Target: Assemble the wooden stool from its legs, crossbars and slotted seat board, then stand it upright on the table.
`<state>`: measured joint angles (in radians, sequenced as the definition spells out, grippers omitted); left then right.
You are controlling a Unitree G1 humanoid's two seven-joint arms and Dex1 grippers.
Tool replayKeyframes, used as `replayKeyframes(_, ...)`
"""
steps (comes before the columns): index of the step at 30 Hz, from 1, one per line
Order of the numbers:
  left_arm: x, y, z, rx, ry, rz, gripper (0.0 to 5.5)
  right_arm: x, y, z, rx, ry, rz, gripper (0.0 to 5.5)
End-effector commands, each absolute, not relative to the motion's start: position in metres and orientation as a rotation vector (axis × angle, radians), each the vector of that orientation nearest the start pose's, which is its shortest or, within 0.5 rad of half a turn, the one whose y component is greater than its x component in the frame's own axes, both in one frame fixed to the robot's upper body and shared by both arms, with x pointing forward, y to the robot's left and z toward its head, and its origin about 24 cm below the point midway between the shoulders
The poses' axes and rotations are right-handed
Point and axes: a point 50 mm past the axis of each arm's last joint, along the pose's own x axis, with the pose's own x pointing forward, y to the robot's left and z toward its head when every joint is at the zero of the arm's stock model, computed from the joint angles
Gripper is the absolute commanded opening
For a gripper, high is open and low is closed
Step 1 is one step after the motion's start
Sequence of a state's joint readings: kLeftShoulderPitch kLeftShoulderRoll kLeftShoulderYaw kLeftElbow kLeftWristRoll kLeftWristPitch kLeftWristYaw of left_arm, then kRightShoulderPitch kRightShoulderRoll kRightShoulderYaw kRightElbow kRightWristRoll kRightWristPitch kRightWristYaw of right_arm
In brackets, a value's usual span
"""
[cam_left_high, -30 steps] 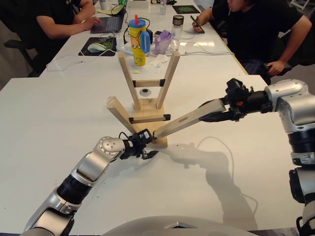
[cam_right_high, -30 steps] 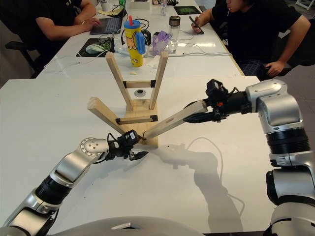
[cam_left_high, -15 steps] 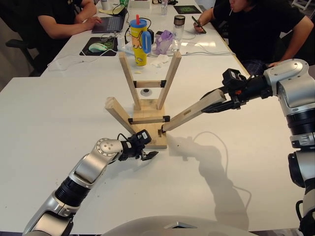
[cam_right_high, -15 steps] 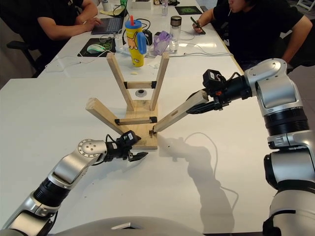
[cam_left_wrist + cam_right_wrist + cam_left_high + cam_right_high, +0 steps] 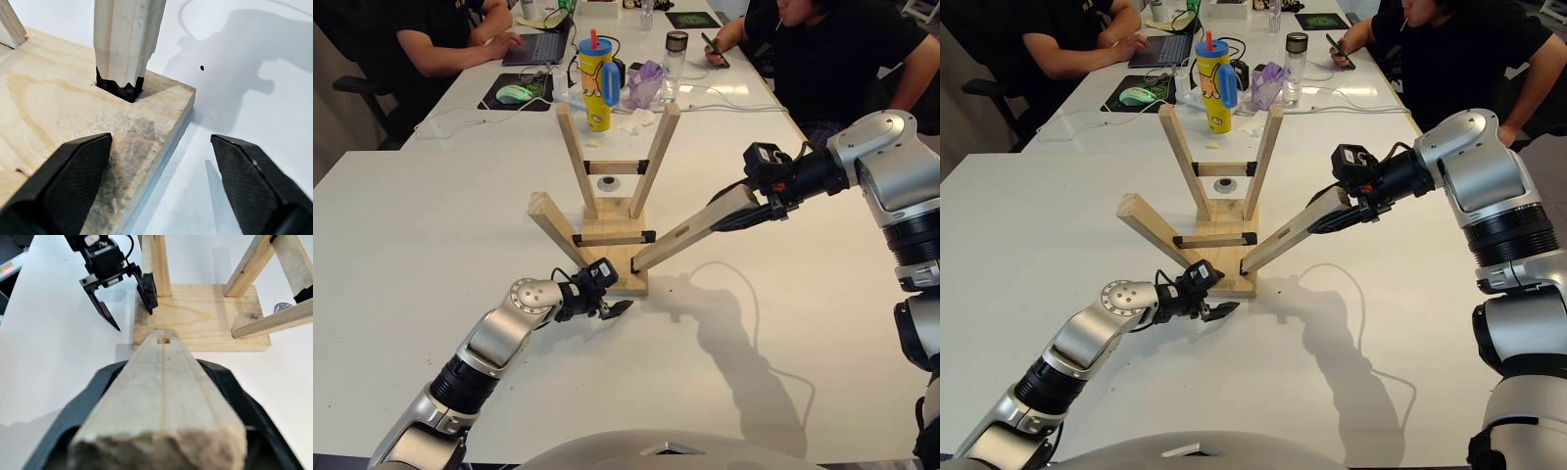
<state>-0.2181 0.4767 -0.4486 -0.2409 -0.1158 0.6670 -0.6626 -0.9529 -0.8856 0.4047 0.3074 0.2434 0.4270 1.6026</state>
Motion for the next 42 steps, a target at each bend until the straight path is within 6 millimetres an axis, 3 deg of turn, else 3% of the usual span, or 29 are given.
replayKeyframes(1,0.221,0.113,0.012,0.338,0.727,-1.004,3.75,0.317,-0.178,0.223,-0.684,0.526,1.494,2.04)
replayKeyframes(9,0.222,0.109,0.010,0.327,0.726,-1.012,3.75,0.313,-0.155,0.235,-0.674,0.449,1.531,2.04)
replayKeyframes(17,0.223,0.108,0.006,0.300,0.730,-0.993,3.75,0.301,-0.129,0.231,-0.614,0.436,1.633,2.04)
replayKeyframes(29,0.223,0.109,0.003,0.299,0.738,-1.000,3.75,0.267,-0.100,0.185,-0.295,0.473,1.731,2.04)
replayKeyframes(39,0.221,0.113,0.000,0.310,0.755,-1.009,3.75,0.281,-0.078,0.180,-0.316,0.411,1.660,2.04)
replayKeyframes(42,0.221,0.112,0.000,0.311,0.755,-1.016,3.75,0.290,-0.081,0.167,-0.434,0.384,1.616,2.04)
